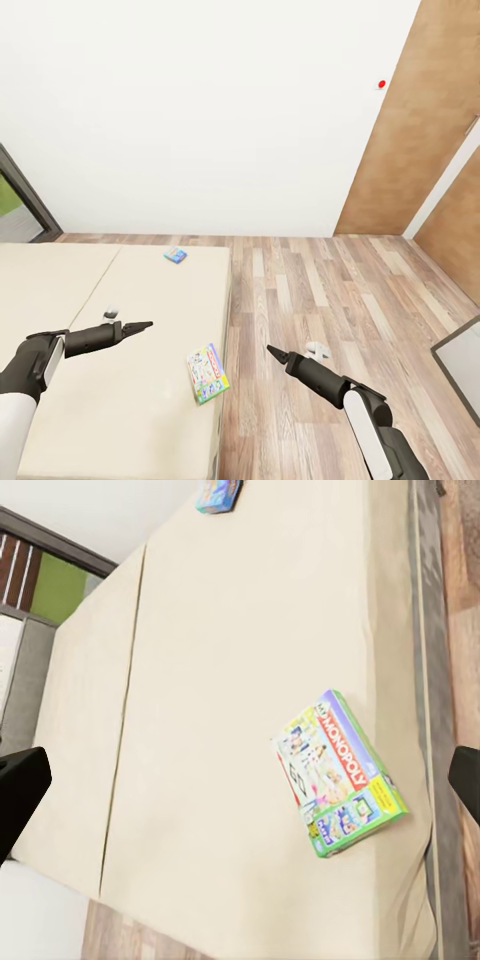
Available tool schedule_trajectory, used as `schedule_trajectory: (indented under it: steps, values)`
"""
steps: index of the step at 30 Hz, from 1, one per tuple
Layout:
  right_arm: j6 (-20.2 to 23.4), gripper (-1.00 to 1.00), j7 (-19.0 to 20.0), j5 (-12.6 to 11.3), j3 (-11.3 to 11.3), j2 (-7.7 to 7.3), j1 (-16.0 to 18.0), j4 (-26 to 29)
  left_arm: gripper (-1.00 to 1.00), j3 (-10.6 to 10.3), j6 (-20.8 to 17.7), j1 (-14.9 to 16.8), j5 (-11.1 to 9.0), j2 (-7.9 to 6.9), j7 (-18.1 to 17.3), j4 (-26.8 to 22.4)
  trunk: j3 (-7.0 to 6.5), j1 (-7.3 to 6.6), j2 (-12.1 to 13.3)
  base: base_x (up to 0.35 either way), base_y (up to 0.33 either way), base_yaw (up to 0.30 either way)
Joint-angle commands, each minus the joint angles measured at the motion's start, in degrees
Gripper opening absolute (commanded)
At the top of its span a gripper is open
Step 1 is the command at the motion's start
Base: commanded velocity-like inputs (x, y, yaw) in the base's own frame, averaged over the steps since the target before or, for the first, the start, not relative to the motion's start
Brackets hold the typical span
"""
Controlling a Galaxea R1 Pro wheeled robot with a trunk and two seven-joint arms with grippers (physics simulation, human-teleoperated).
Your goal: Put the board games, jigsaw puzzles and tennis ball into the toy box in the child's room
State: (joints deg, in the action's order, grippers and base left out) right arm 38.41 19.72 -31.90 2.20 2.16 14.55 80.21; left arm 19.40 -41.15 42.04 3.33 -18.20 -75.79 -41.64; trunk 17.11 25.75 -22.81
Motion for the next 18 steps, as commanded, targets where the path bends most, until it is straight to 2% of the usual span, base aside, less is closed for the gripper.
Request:
schedule_trajectory:
  steps: [1, 18]
  values:
    - [0.4, 1.0, 0.2, -0.1, 0.2, 0.05, 0.0, 0.0, 1.0, 0.2, -0.6, 0.1, 0.4, 0.05, -0.4, 0.0, 0.01, 0.04, -0.1, 0.0, 0.0, 0.0]
    - [0.4, 1.0, 0.2, -0.1, 0.2, 0.08, 0.0, 0.0, 1.0, 0.1, -0.6, 0.1, 0.4, 0.5, -0.3, 0.0, -1.59, 0.04, -0.1, 0.0, 0.0, 0.0]
